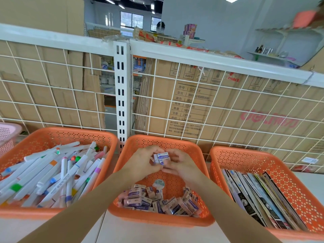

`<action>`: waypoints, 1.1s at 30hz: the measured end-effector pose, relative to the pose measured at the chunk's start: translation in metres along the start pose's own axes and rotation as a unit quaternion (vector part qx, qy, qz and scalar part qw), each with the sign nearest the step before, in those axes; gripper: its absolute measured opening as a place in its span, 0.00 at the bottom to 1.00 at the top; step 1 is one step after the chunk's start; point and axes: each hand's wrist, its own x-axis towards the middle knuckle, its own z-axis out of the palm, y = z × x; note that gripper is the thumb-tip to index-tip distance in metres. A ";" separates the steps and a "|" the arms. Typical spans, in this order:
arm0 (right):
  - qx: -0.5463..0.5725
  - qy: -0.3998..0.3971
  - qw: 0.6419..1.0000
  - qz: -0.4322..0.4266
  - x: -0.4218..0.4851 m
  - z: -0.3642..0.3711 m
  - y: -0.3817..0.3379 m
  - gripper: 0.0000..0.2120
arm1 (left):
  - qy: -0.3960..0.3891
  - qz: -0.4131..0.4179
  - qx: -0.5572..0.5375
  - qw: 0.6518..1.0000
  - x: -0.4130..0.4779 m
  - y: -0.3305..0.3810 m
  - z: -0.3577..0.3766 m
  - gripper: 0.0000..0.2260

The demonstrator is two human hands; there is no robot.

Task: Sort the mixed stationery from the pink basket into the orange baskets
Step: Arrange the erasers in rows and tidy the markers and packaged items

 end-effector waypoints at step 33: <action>-0.692 -0.072 0.708 -0.116 0.037 0.015 0.029 0.16 | -0.018 -0.035 0.171 0.985 -0.009 -0.024 -0.028 0.15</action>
